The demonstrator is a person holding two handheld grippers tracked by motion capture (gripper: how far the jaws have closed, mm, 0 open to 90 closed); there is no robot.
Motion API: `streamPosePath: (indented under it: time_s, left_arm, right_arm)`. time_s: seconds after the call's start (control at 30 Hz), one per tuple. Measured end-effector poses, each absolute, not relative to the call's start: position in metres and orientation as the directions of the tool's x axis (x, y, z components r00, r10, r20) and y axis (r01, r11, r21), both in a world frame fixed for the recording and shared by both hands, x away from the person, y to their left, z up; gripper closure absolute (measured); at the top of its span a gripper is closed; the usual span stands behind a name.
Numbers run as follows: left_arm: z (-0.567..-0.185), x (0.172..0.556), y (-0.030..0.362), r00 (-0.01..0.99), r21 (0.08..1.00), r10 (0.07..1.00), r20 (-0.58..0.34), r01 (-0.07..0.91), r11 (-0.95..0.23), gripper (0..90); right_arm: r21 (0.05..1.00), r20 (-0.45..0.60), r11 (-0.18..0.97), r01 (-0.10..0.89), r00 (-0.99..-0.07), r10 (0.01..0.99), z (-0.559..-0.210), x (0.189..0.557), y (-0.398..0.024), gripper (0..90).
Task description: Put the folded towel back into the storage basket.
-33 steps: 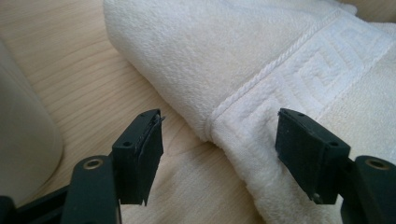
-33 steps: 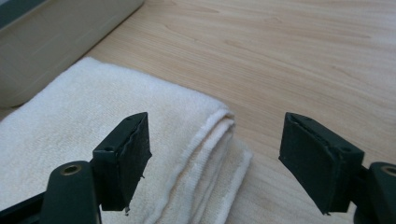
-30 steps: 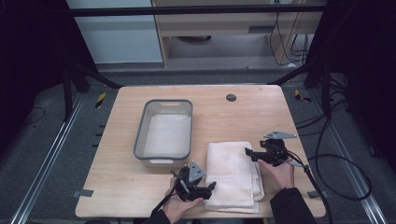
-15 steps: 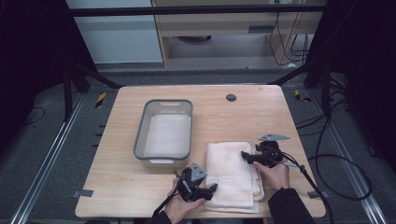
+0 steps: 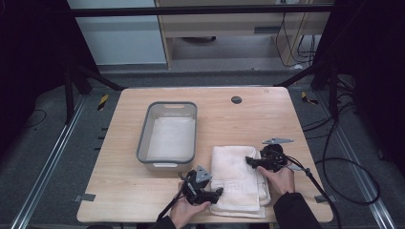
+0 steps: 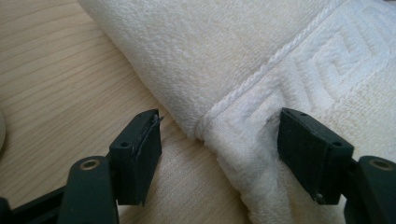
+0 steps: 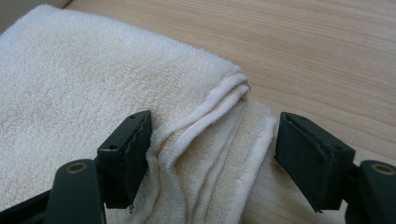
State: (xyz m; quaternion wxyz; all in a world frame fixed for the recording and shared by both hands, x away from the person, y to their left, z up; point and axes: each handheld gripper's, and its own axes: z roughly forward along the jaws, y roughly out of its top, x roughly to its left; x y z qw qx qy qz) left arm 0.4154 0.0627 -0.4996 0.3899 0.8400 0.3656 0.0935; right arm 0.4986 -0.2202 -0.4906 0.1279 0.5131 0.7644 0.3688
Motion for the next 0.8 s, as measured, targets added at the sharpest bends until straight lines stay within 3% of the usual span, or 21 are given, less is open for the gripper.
streamPosePath:
  time_s: [0.33, 0.8]
  left_arm:
    - [-0.5002, 0.4179, 0.0625, 0.713, 0.713, 0.684, -0.156, 0.56, -0.422, 30.1]
    - [-0.4988, 0.4182, 0.0611, 0.732, 0.702, 0.647, -0.212, 0.575, -0.42, 48.8]
  right_arm:
    - [0.66, 0.279, 0.141, 0.738, -0.415, 0.866, -0.4937, 0.5008, -0.2231, 35.9]
    - [0.632, 0.357, 0.116, 0.767, -0.42, 0.835, -0.4924, 0.5019, -0.223, 56.8]
